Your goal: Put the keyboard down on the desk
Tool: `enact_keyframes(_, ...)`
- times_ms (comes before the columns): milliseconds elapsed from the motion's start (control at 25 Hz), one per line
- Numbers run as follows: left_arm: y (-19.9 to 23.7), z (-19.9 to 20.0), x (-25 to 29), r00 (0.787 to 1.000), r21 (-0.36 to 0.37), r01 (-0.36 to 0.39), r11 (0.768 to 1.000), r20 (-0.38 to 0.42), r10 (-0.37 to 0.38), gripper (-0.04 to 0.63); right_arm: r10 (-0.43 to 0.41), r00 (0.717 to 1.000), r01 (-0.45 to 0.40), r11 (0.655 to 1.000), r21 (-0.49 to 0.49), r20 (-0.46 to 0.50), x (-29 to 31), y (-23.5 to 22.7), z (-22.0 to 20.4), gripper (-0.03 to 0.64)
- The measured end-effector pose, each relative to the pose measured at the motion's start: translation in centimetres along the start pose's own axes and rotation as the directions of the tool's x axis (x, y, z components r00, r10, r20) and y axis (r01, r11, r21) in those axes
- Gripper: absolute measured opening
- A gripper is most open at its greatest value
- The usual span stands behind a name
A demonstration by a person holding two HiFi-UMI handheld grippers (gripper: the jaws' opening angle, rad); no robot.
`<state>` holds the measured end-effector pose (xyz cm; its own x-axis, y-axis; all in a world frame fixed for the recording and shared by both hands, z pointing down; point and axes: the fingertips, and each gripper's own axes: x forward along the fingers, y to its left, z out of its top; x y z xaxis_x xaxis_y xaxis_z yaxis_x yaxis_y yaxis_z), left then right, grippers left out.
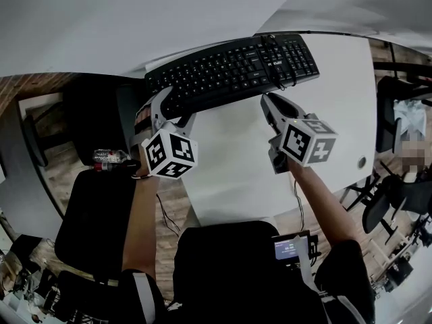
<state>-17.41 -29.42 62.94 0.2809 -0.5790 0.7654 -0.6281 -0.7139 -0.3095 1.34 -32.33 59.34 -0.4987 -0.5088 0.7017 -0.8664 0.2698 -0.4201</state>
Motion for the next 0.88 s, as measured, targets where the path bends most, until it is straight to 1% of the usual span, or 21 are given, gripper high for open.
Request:
enact_keyframes(80,0.1,-0.1,0.1,1.000,0.007,-0.004,1.000,-0.002,0.004,0.321,-0.017,1.000,0.018,0.991,-0.136,0.005,-0.2,0.7,0.0,0.080)
enact_keyframes(160,0.1,-0.1,0.2,1.000,0.014,-0.008,1.000,-0.002,0.008,0.321,-0.024,0.999,0.029,0.970,-0.241,0.024,-0.2,1.4,0.2,0.080)
enact_keyframes(240,0.1,-0.1,0.2,1.000,0.021,-0.010,1.000,-0.003,0.010,0.321,-0.045,0.998,0.059,0.940,-0.335,0.048,-0.1,1.6,0.4,0.078)
enact_keyframes(320,-0.1,-0.1,0.2,1.000,0.028,-0.012,1.000,-0.001,0.012,0.321,-0.064,0.996,0.081,0.914,-0.397,0.058,0.2,1.6,0.2,0.072)
enact_keyframes(480,-0.4,-0.4,0.5,1.000,0.050,-0.015,0.999,-0.011,0.016,0.321,-0.061,0.997,0.075,0.905,-0.419,0.046,0.9,1.6,-0.4,0.069)
enact_keyframes(600,-0.4,-0.6,0.9,0.999,0.080,-0.022,0.997,-0.024,0.024,0.321,-0.056,0.997,0.069,0.907,-0.415,0.043,1.3,1.4,-0.8,0.066)
enact_keyframes(880,-0.3,-0.7,1.1,1.000,0.079,-0.006,0.997,-0.022,0.008,0.322,-0.045,0.997,0.066,0.919,-0.389,0.064,1.5,1.3,-0.9,0.061)
